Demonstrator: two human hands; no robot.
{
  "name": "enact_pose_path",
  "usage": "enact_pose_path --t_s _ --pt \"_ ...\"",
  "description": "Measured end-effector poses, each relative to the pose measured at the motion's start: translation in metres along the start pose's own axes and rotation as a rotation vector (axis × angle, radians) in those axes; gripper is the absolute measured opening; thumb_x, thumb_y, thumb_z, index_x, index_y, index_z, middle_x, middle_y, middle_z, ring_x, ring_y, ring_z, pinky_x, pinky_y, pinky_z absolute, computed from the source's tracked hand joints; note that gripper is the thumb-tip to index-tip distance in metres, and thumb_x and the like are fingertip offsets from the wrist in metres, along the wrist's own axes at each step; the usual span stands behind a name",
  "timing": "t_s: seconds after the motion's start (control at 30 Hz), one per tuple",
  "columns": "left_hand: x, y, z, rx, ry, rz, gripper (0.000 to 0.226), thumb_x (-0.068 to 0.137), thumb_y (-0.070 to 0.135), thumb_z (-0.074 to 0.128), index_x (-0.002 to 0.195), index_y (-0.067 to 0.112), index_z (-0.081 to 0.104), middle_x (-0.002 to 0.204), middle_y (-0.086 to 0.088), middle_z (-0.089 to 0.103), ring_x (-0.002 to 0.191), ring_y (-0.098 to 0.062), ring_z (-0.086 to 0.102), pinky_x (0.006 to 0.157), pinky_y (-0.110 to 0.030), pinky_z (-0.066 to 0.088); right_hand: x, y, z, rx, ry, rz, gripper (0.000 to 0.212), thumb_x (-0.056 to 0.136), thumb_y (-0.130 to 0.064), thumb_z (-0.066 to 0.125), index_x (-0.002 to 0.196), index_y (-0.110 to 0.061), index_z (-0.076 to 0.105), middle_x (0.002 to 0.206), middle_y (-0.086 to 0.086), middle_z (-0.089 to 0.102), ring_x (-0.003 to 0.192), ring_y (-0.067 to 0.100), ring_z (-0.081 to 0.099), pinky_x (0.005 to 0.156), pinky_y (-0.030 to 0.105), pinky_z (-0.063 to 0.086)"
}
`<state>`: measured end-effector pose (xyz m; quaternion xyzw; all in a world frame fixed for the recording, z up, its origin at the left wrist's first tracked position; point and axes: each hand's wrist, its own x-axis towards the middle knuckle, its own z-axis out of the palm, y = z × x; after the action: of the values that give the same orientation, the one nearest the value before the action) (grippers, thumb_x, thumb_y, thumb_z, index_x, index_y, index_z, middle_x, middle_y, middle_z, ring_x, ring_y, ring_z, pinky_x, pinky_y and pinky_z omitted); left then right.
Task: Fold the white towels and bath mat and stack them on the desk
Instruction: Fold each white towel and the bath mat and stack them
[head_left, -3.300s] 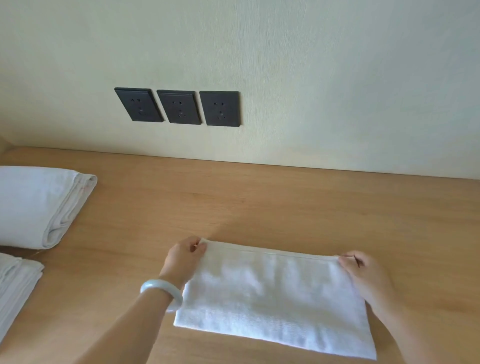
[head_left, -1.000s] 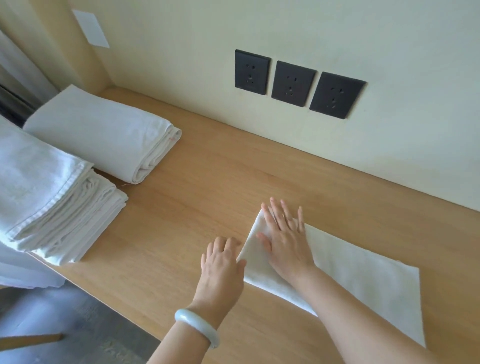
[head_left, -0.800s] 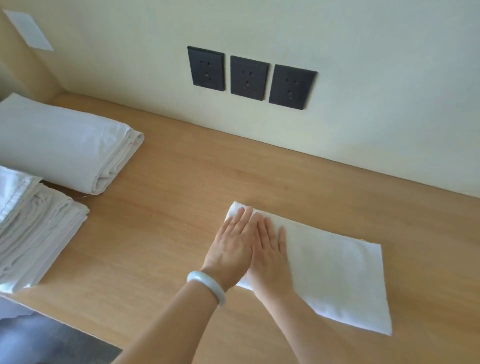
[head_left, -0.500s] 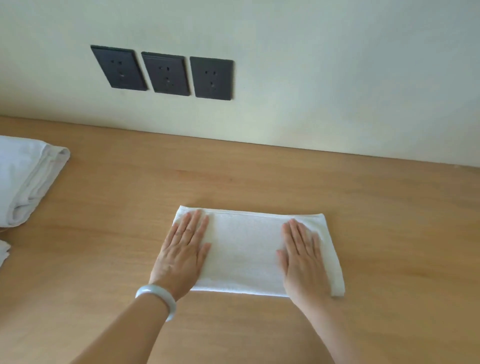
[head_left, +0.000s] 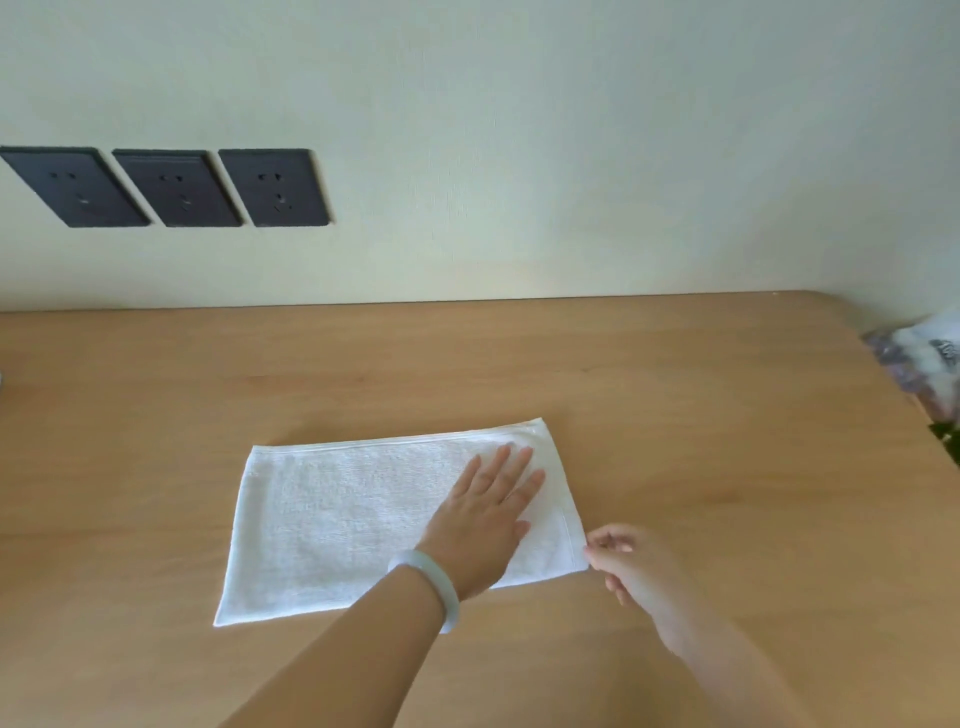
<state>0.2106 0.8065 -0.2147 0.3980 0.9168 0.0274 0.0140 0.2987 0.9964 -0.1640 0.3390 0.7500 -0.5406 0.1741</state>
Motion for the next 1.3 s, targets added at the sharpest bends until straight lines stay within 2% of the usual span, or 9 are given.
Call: enact_pose_path --t_s 0.2,0.37,0.63,0.73,0.83,0.9,1.0,1.1,1.3 --pt "0.01 0.005 0.009 -0.003 -0.02 -0.043 0.059 0.094 0.039 0.032 0.15 0.019 0.035 0.158 -0.006 0.028 0.145 -0.029 0.025 0.111 -0.045 0.018 0.002 -0.009 -0.006 0.21 -0.095 -0.028 0.017 0.083 0.0 0.064 0.089 -0.012 0.074 0.063 0.003 0.051 0.042 0.012 0.029 0.039 0.02 0.018" --pt "0.01 0.006 0.016 -0.02 -0.013 -0.045 0.057 0.101 0.043 0.023 0.155 0.029 0.015 0.163 -0.007 0.01 0.149 -0.032 0.007 0.113 -0.05 0.009 0.006 -0.011 -0.005 0.09 -0.129 0.04 0.004 0.085 -0.013 0.068 0.084 -0.01 0.069 0.061 0.002 0.055 0.041 0.011 0.028 0.039 0.02 0.016" --pt "0.01 0.005 0.019 -0.038 -0.027 -0.05 0.057 0.101 0.049 0.023 0.155 0.034 0.012 0.163 -0.004 0.007 0.15 -0.03 0.002 0.115 -0.05 0.005 0.007 -0.004 -0.011 -0.109 -0.108 0.042 0.021 0.088 -0.016 0.063 0.07 -0.007 0.06 0.057 0.003 0.058 0.037 0.009 0.033 0.039 0.021 0.023" --pt "0.01 0.006 0.012 -0.053 -0.001 -0.039 0.058 0.1 0.045 0.028 0.155 0.029 0.016 0.163 -0.004 0.011 0.15 -0.029 0.008 0.113 -0.048 0.009 0.007 -0.015 0.001 -0.353 0.135 -0.142 0.009 0.089 -0.021 0.057 0.083 -0.015 0.061 0.075 -0.007 0.063 0.062 0.009 0.053 0.055 0.024 0.039" --pt "-0.001 0.001 0.001 -0.107 0.064 -0.112 0.057 0.101 0.035 0.028 0.155 0.018 0.019 0.162 -0.005 0.015 0.149 -0.026 0.012 0.114 -0.044 0.013 0.011 -0.028 0.044 -0.573 0.437 -0.609 0.019 0.092 -0.02 0.046 0.102 -0.018 0.062 0.099 -0.005 0.062 0.095 0.017 0.056 0.078 0.028 0.041" --pt "-0.019 -0.013 -0.002 -0.152 0.09 -0.288 0.056 0.099 0.029 0.028 0.153 0.012 0.026 0.161 -0.007 0.018 0.149 -0.025 0.016 0.114 -0.043 0.016 0.018 -0.034 0.086 -0.652 0.352 -0.864 0.038 0.092 -0.025 0.039 0.121 -0.014 0.06 0.122 0.0 0.061 0.117 0.019 0.054 0.095 0.028 0.036" --pt "-0.052 -0.048 0.007 -0.171 0.094 -0.46 0.056 0.098 0.03 0.028 0.151 0.014 0.031 0.161 -0.005 0.019 0.148 -0.023 0.018 0.115 -0.043 0.016 0.041 -0.035 0.13 -0.877 0.137 -1.04 0.05 0.098 -0.031 0.034 0.144 -0.013 0.041 0.153 0.001 0.036 0.144 0.017 0.027 0.112 0.037 0.022" --pt "-0.084 -0.086 0.012 -0.118 0.057 -0.512 0.055 0.102 0.044 0.017 0.154 0.027 0.023 0.162 0.002 0.016 0.15 -0.016 0.01 0.118 -0.04 0.008 0.066 -0.037 0.129 -1.029 0.087 -1.061 0.054 0.101 -0.04 0.028 0.15 -0.018 0.03 0.159 0.0 0.021 0.148 0.017 0.014 0.115 0.042 0.016" --pt "-0.122 -0.125 0.008 -0.097 0.05 -0.78 0.06 0.099 0.052 0.012 0.155 0.03 0.016 0.162 0.003 0.009 0.15 -0.014 0.003 0.121 -0.041 0.001 0.096 -0.031 0.068 -1.102 0.27 -0.819 0.064 0.102 -0.051 0.011 0.153 -0.014 0.021 0.16 0.0 0.018 0.148 0.013 0.01 0.117 0.045 0.016"
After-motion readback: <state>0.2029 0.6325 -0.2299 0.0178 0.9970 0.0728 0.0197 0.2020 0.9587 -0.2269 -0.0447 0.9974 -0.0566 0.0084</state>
